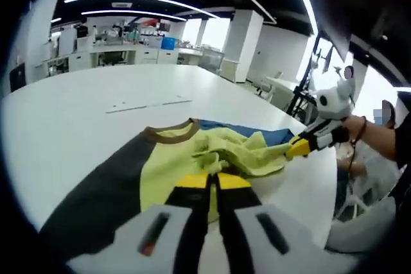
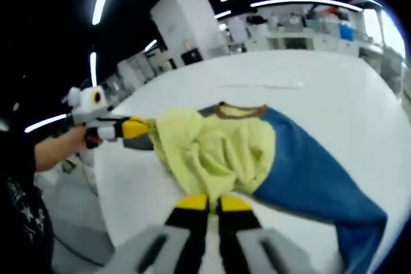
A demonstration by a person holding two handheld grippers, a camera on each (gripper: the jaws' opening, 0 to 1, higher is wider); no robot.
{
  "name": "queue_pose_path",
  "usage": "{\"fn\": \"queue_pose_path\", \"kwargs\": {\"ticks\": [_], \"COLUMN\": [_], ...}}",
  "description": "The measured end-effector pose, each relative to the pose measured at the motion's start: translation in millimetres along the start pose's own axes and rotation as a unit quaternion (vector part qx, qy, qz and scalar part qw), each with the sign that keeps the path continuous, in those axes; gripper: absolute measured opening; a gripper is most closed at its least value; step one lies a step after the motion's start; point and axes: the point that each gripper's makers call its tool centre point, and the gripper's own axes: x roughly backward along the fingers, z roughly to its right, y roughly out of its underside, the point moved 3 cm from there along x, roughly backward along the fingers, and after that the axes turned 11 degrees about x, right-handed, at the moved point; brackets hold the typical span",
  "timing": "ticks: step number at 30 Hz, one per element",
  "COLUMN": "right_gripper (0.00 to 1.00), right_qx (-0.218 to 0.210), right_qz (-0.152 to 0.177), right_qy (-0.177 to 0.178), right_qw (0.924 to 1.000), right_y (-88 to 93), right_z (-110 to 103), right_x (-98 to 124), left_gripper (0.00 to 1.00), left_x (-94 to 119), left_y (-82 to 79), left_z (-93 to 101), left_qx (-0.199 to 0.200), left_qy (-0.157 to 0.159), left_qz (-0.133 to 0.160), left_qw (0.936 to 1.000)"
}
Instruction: Fold the garment on the visible template until the final outline fits inside the template.
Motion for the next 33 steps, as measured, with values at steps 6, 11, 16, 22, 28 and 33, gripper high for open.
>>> {"fn": "queue_pose_path", "kwargs": {"ticks": [6, 11, 16, 22, 28, 33], "right_gripper": [0.00, 0.00, 0.00, 0.00, 0.00, 0.00], "right_qx": [0.005, 0.013, 0.019, 0.037, 0.050, 0.052], "right_qz": [-0.010, -0.014, -0.026, -0.057, -0.072, -0.080], "right_qy": [0.000, 0.001, -0.001, -0.007, -0.012, -0.008], "right_qw": [0.9999, 0.9998, 0.9995, 0.9977, 0.9961, 0.9954], "right_y": [0.4, 1.0, 5.1, 15.7, 20.3, 25.9], "right_z": [-5.1, -8.2, -14.7, -23.0, -35.1, -40.6], "right_x": [18.5, 32.3, 43.9, 56.4, 69.7, 80.0], "left_gripper": [0.00, 0.00, 0.00, 0.00, 0.00, 0.00], "left_x": [24.2, 46.4, 66.6, 84.8, 101.8, 113.3], "left_y": [-4.3, -3.6, 1.1, 11.1, 24.7, 35.7], "left_z": [-2.5, 0.9, -1.8, 6.4, 8.6, 6.9], "left_qx": [0.007, 0.003, 0.006, 0.016, 0.020, 0.035], "left_qy": [-0.002, -0.008, -0.010, -0.007, -0.003, -0.001], "left_qz": [0.007, 0.001, 0.000, -0.003, -0.015, -0.018], "left_qw": [0.9999, 1.0000, 0.9999, 0.9998, 0.9997, 0.9992]}}
